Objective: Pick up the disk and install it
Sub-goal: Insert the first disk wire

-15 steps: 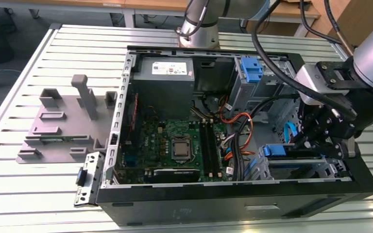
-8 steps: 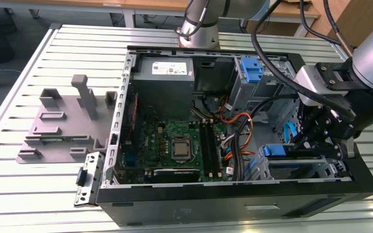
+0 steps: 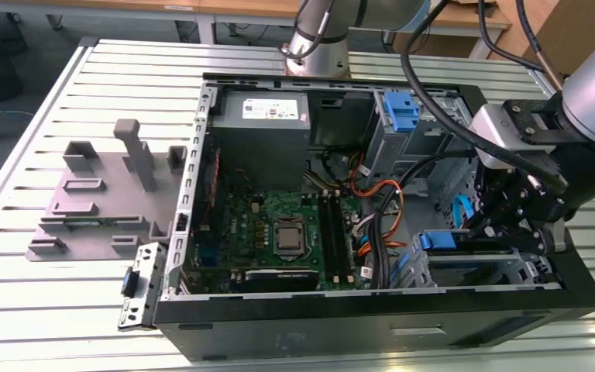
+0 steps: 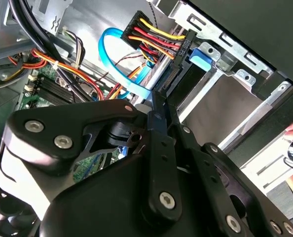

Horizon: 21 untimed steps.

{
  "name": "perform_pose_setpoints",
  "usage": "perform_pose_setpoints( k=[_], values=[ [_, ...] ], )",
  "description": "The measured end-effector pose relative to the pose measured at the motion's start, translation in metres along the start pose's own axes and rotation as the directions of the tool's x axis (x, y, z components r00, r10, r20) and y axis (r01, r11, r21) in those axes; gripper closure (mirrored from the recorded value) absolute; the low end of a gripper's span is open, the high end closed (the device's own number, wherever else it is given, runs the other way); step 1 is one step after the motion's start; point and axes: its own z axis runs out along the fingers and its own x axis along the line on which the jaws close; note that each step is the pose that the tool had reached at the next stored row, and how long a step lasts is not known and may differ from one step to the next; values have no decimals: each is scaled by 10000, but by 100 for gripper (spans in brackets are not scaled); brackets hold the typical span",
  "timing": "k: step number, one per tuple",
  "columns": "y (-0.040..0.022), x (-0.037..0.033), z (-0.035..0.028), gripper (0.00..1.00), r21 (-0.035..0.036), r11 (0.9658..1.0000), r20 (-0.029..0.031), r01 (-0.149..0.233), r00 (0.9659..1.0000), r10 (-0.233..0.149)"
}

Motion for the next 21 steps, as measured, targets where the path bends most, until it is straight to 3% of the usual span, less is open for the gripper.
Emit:
perform_pose_setpoints(
  k=[7,21],
  values=[
    [0,-2,-33,84,0,10000,-6,0,10000,0],
    [8,0,-28,84,1,10000,-6,0,10000,0]
  ],
)
